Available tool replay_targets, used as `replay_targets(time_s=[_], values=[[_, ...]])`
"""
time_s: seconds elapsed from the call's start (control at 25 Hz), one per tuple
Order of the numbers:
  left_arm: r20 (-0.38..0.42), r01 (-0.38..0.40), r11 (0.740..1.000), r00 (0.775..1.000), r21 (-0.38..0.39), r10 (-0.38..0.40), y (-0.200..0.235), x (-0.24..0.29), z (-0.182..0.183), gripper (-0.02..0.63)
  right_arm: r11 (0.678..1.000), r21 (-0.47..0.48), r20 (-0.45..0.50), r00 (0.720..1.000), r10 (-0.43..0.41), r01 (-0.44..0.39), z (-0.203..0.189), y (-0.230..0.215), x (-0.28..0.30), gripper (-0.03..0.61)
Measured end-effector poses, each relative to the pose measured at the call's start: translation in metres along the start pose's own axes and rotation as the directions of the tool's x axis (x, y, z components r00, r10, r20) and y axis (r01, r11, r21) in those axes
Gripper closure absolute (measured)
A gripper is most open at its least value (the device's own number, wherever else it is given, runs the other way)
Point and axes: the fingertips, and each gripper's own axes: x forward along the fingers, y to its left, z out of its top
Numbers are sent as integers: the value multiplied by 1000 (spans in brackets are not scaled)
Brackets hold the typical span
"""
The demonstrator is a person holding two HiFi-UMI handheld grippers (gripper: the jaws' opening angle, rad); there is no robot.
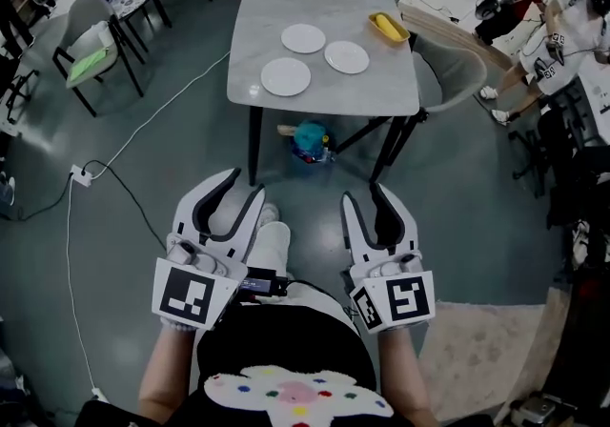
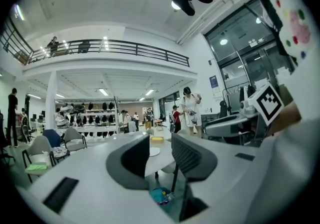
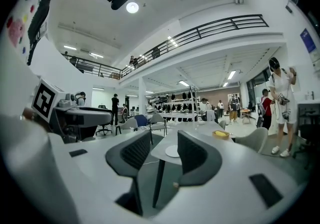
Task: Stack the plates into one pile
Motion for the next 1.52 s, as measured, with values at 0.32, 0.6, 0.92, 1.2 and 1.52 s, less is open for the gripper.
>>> replay_targets(time_s=[0.32, 0.6, 0.92, 1.2, 1.52], values=[[2, 26, 1000, 1000, -13, -26, 23, 43, -10, 480, 1000, 9, -19, 1000, -19, 19, -10, -20, 34, 425], [-13, 51, 998, 999, -32, -52, 65, 99, -22, 480, 999, 1, -51, 997, -50, 51, -14, -46, 95, 426], [-35, 117, 991, 992, -58, -119, 118, 178, -27, 480, 996, 3, -79, 993, -84, 85, -4, -70, 179, 426], [-52, 158, 986, 986, -58, -161, 154, 239, -29, 480, 994, 2, -108, 989, -104, 105, 1, -95, 239, 425], [-68, 167, 982, 983, -84, -173, 200, 284, -40, 480, 995, -6, -125, 987, -101, 101, 4, -105, 304, 425]])
